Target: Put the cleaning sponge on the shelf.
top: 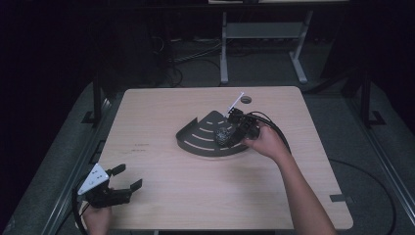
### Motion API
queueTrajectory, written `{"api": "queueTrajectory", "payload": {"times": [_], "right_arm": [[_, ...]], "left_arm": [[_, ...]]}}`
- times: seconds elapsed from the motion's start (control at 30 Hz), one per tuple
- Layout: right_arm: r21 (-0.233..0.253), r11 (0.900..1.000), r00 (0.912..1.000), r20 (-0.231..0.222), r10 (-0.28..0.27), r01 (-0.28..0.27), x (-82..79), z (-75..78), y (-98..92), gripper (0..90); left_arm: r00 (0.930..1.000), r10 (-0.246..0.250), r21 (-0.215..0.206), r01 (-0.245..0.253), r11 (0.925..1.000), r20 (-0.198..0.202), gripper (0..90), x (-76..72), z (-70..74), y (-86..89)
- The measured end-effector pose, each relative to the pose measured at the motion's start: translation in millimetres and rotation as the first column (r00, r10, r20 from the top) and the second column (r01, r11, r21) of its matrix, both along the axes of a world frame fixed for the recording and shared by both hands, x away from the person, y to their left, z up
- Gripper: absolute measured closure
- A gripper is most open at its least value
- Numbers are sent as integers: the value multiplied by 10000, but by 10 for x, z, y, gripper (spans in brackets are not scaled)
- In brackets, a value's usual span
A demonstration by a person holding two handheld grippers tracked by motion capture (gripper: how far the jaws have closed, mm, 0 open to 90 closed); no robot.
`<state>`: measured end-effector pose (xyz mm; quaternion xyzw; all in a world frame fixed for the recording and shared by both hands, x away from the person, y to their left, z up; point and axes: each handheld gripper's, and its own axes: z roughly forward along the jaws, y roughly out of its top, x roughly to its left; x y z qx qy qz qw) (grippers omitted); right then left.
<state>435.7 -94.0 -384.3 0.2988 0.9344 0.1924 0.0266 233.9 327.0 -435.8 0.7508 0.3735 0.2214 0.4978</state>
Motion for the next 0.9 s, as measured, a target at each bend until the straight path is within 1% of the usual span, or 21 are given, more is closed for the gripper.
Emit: {"api": "queueTrajectory", "payload": {"times": [0.07, 0.17, 0.47, 0.6, 0.9], "right_arm": [[117, 9999, 10000, 19, -33, 33, -36, 3, -34, 166], [161, 9999, 10000, 33, -50, 49, -80, 0, -80, 166], [179, 9998, 10000, 36, -17, 16, -182, -24, -143, 166], [76, 10000, 10000, 44, 40, -40, -231, -30, -166, 165], [206, 9998, 10000, 49, 7, -8, -314, -47, -237, 165]], "left_arm": [[10000, 14, 9, -14, 10000, 6, 137, -1, 0, -1], [10000, 6, 7, -6, 10000, -8, 137, -1, 0, -4], [10000, -7, 62, 7, 10000, -8, 137, -1, 0, -6], [10000, 0, 72, 0, 10000, -12, 137, -1, 0, -6], [10000, -17, 95, 17, 10000, -12, 137, -1, -1, -8]]}}
